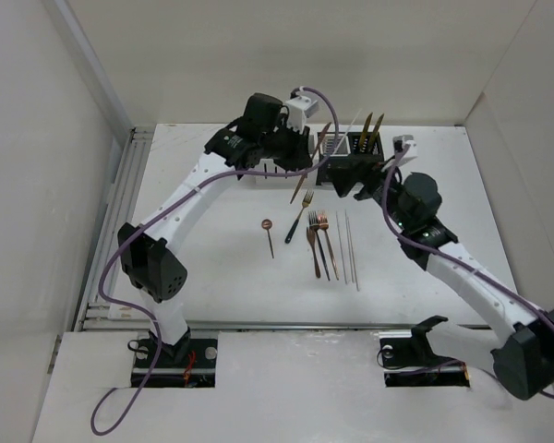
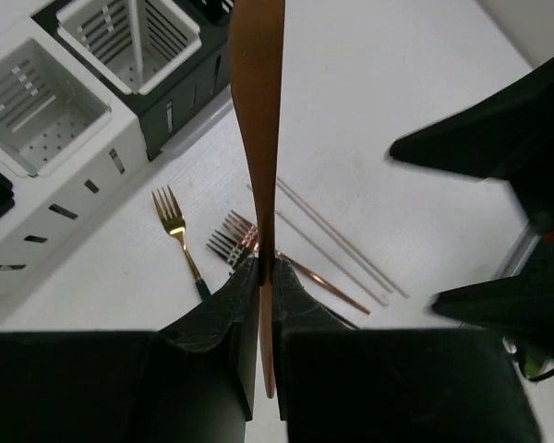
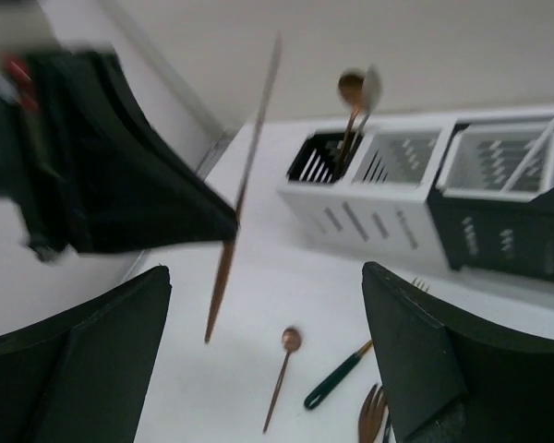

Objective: Sort the eating utensils into containers

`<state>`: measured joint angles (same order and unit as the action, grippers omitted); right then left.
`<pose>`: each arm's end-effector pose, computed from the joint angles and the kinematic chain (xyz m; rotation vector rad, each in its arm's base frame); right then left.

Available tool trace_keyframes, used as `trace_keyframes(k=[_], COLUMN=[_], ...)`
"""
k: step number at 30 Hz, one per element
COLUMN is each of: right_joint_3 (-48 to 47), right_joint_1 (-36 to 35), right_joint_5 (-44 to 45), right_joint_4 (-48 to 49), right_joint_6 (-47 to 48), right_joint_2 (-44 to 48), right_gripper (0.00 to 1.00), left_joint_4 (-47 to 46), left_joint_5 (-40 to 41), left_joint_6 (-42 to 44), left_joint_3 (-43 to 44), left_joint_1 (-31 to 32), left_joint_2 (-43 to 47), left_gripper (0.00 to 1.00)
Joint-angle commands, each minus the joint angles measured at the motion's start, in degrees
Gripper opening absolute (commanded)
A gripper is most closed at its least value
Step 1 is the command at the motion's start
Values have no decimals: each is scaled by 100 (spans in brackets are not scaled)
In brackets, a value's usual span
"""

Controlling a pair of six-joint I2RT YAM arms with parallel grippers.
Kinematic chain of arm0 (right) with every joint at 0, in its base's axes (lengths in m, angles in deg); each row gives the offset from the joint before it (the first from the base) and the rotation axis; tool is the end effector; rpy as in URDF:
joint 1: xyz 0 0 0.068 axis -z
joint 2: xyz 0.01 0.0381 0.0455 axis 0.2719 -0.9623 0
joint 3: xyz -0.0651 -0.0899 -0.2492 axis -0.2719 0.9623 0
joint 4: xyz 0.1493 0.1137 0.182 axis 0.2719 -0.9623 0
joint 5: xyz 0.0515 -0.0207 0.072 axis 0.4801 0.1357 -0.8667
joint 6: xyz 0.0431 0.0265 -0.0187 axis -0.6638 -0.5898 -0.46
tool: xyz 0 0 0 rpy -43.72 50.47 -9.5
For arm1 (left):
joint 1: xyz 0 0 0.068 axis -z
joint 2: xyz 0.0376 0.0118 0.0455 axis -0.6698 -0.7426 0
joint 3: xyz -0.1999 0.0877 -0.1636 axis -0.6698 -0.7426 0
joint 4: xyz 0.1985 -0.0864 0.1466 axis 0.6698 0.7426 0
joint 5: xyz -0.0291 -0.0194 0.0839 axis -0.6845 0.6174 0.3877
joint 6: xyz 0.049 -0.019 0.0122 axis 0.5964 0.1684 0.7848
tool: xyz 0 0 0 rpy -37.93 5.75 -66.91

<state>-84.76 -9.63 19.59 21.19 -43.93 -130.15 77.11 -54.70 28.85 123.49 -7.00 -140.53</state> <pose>0.2221 0.1077 0.3552 -0.0282 1.5196 0.7764 0.3280 -0.2470 0.4030 0.8644 1.9083 -0.7937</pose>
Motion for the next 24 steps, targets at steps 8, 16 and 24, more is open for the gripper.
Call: trace_keyframes(k=[8,16,24], right_joint_3=[-311,-539,-1181], right_joint_1=[-227,-351,-351], right_joint_5=[-1536,-1511,-1263], right_joint_4=[945,945,1068], right_joint_6=[-679,-591,-696], right_joint_2=[-1325,-1888,-2460], right_gripper=[88,84,55], left_joint_4=[-540,-540,-593], left_joint_5=[-523,-602,-743], left_joint_6=[-707,-707,-812], left_joint_3=[53,114,-447], left_joint_1=[-95,-147,-147], left_joint_2=[230,230,353], left_gripper=[0,0,0])
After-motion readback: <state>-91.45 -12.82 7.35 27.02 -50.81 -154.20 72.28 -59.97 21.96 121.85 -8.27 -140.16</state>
